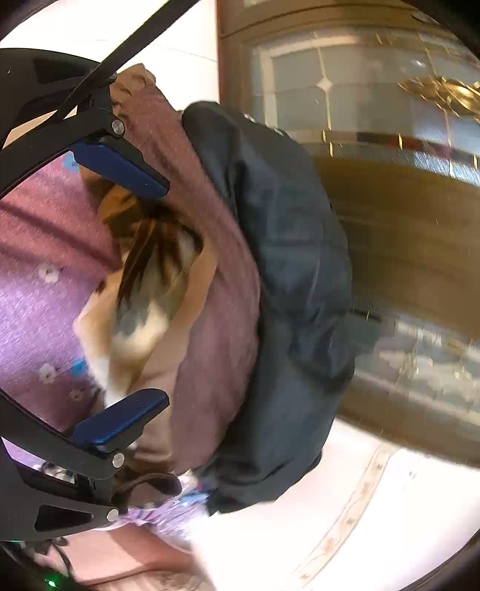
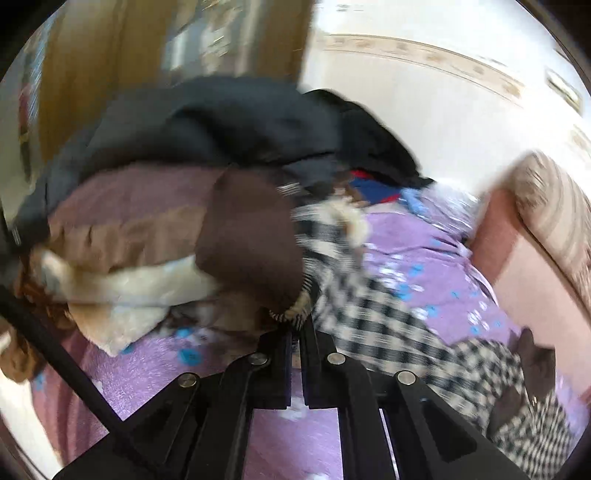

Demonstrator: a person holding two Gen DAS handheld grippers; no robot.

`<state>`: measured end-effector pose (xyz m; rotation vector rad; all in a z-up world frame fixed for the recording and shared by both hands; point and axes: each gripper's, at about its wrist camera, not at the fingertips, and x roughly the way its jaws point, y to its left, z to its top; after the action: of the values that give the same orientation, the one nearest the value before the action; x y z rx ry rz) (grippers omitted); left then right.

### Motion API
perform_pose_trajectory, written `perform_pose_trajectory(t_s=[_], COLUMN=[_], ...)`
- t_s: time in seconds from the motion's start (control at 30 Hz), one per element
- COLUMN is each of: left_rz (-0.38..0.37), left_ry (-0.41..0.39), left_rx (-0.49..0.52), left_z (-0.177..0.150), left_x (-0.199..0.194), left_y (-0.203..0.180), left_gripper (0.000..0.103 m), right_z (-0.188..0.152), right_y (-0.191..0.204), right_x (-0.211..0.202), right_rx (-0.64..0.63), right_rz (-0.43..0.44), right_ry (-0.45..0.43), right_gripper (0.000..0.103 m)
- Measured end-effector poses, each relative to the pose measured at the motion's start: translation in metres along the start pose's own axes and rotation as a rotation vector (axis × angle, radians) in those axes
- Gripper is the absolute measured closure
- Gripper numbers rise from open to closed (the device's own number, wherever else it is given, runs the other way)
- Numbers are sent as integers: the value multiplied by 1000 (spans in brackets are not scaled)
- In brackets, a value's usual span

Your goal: Fold large clothes

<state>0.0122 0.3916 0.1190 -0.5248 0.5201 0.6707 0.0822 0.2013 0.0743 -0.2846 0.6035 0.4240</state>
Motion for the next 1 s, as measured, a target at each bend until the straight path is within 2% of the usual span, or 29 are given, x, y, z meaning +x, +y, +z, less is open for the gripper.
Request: perform_pose_trajectory(t_s=[0.13,0.27,0.37,0.43,0.53,0.6,0.67,0.77,0.87,1.0], left_rz=[-57,-120,-170,-191,-215,-225,-235,-247,-265,-301], left_ry=[-10,-6,30,47,55,56,62,71,90,135], left_rx=[95,200,253,281,330,354,378,416,445,500], left_z=[-17,-38,-54,-61,-75,-82,-88,-99,-108,-122], left_x=[-10,-20,-24,-25,-30,-33,-35,-36,-35,-34], left_y=[-27,-60,-80,-90,-105,-112,-119,-129,-139,-153], left_gripper=[0,0,0,0,0,0,0,0,0,0], right_z=[-6,-36,-84,-134,-207,-241,-259,-270,-259,-228], right_y=[-85,-187,-276,-336,-394,-413,-423,-433,-437,-419], right_x=[-30,-59,-85,-98,-109,-122,-137,-166,-181,-166], right_rx=[186,390,611,831,1076,1155,1180,1164,1093,942], right_rz=[-37,-108,-176,-209,-256,-284,-280,-320,-352,-329], right_ry=[2,19,42,72,137,163,152,109,89,107], right_gripper=[99,99,99,99,95,95,94,62,61,61])
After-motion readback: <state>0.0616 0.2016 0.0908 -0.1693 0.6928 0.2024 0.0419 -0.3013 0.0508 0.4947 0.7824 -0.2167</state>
